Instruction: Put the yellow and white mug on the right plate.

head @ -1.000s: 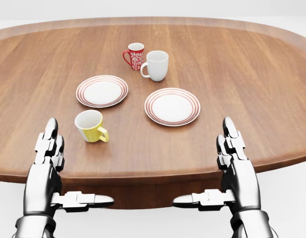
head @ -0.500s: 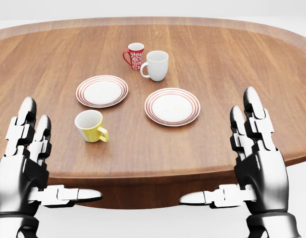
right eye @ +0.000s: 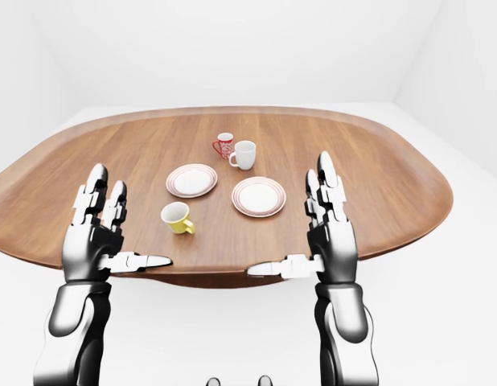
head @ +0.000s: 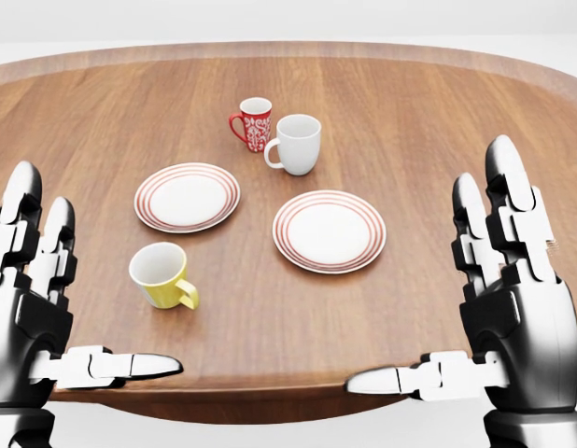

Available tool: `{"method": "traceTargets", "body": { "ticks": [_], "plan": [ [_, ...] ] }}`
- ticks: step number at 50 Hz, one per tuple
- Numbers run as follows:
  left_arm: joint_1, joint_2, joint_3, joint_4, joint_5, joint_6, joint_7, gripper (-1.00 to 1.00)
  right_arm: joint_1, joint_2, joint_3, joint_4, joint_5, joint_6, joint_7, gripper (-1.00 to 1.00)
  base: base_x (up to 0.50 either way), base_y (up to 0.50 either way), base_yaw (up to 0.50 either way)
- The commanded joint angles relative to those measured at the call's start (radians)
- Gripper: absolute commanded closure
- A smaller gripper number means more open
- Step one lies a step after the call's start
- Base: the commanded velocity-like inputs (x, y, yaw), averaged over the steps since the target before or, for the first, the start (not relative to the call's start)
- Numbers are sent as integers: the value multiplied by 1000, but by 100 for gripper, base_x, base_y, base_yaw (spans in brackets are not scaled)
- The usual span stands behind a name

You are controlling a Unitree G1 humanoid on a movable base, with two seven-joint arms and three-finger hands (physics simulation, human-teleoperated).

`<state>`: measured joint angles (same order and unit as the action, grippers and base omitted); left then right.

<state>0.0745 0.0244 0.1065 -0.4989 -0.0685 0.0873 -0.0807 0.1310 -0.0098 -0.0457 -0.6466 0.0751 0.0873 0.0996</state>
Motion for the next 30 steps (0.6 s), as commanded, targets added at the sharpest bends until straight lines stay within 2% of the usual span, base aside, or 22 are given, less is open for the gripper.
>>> {"method": "traceTargets", "body": {
  "ticks": [1,21,30],
  "plan": [
    [0,-1,3,-5,0,0,-3,-100,9,2,3,-10,-4,0,7,-100,50,0,0],
    [1,-1,2,-3,-3,0,-2,-100,4,2,7,9,-10,0,2,-100,49,0,0],
    [0,-1,1,5,-3,0,-2,-100,-2,2,7,7,-11,0,-6,-100,3,0,0]
  ]
}}
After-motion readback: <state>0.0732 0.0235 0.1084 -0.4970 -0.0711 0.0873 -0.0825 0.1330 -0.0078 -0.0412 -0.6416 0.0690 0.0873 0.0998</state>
